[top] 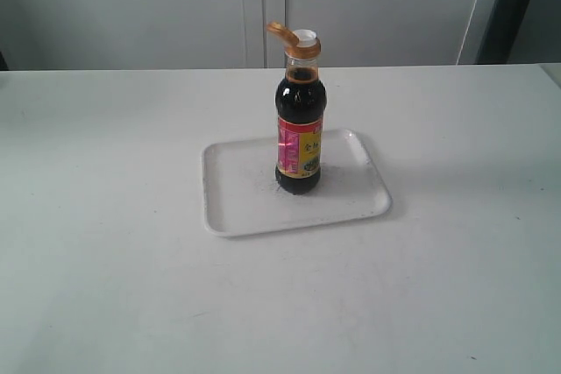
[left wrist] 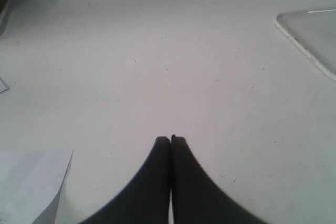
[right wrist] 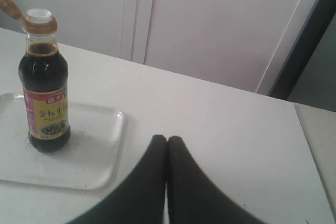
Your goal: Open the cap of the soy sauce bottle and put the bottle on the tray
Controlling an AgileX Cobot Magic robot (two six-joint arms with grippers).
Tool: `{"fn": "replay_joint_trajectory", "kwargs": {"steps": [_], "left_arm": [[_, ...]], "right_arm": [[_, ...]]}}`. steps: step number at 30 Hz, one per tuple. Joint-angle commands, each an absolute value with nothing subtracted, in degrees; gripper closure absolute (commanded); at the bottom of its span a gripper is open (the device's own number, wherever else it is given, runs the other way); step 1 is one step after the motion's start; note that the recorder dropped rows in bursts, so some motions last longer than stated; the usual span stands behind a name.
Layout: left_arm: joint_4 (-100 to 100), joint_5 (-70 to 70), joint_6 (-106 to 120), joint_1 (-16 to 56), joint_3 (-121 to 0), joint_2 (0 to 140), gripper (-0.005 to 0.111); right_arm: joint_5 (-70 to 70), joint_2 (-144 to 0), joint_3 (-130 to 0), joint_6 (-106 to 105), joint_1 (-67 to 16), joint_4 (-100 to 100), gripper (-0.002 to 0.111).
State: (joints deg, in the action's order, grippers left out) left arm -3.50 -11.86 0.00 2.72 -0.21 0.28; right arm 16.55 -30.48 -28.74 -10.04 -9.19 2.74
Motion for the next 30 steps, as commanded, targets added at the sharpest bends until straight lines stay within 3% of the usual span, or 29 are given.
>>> {"fn": "replay_joint_trajectory", "kwargs": {"steps": [1,30], "left_arm": [[-4.2,-11.8,0.0,2.7,0.0,0.0,0.107],[-4.2,-11.8,0.0,2.7,0.0,0.0,0.107]], "right_arm": [[14.7,-29.5,-28.6,-3.3,-9.0,-0.6,0.108],[12.6,-3.8,-4.1,1.3,-9.0,-1.1,0.108]]}}
